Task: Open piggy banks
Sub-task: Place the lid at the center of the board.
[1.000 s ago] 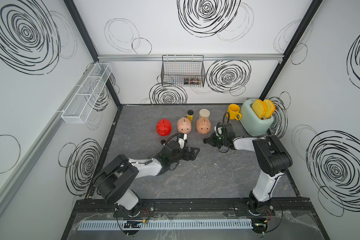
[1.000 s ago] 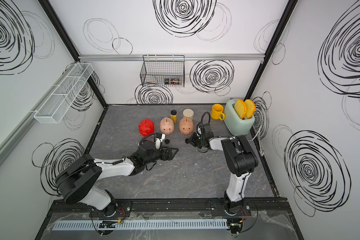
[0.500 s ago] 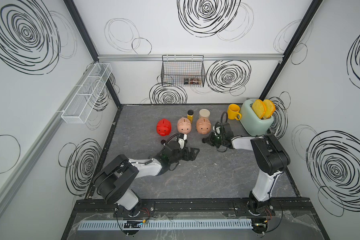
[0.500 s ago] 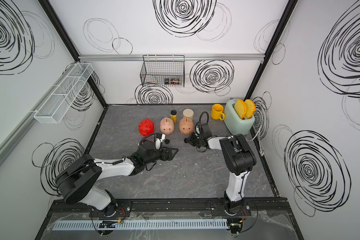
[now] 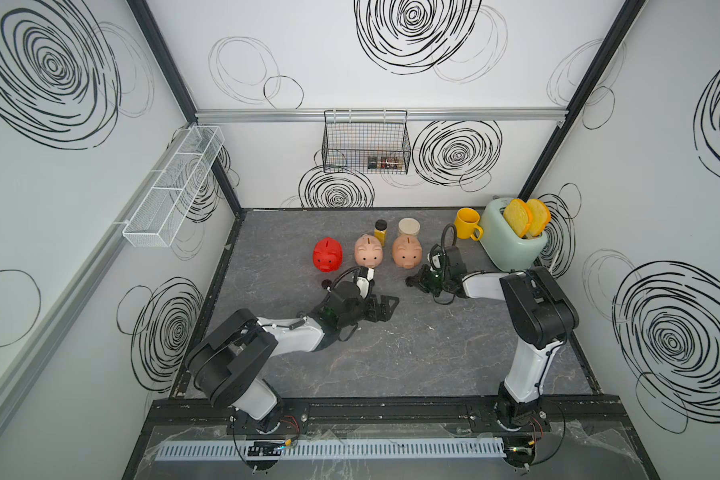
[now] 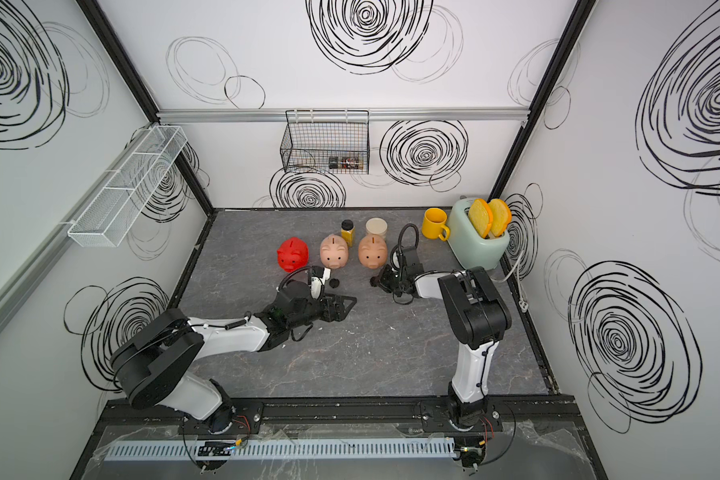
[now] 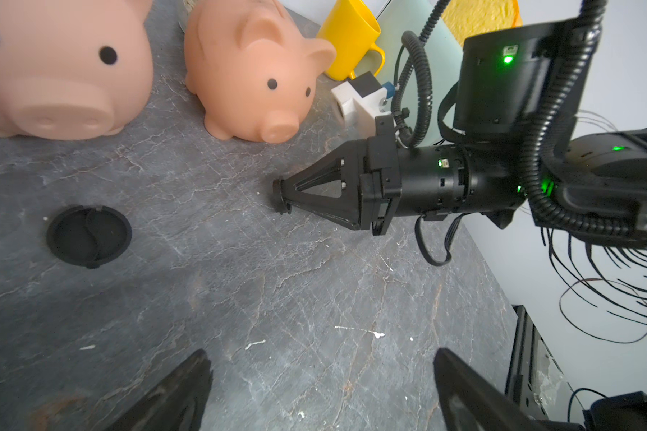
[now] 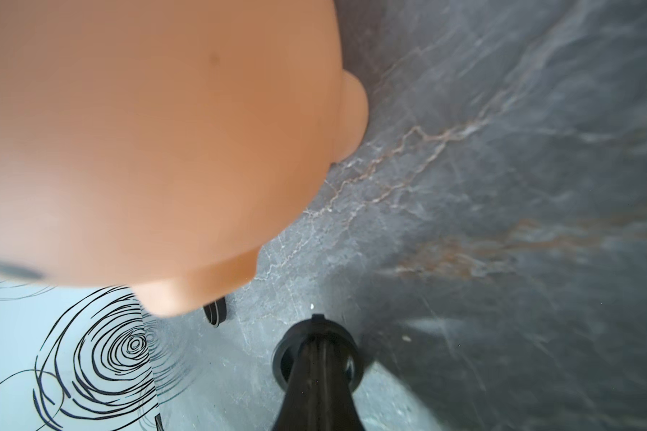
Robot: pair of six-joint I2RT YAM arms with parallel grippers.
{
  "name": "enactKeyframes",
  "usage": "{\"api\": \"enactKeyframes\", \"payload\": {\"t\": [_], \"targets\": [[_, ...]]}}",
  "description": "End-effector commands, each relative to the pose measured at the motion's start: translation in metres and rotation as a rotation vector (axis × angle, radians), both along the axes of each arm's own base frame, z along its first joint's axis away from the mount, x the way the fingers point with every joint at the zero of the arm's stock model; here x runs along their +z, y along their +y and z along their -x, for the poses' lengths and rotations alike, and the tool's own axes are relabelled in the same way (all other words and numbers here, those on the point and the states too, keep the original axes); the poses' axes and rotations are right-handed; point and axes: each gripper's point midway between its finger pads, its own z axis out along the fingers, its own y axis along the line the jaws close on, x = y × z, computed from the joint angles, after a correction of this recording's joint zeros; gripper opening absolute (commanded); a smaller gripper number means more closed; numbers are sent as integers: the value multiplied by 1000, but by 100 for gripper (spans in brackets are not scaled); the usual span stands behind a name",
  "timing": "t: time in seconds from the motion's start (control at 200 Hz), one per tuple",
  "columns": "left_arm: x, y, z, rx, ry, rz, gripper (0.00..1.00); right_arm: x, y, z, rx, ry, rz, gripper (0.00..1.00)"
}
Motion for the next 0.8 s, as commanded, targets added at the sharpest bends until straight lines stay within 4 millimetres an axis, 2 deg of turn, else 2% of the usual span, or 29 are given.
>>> {"api": "enactKeyframes", "payload": {"t": [0.0,0.48,0.655,0.796], "targets": [[18,-1,-6,4,-54,28,96,6,0,-6,-10,-10,6,6],[21,-3,-5,-7,-62,34,96,13,5,-11,8,-23,-15,14],[20,-3,-5,-8,-60,31,96,13,3,-11,5,-20,-9,15],[22,-1,-6,-1,-67,28,96,20,2,-9,5,-33,-18,15]]}}
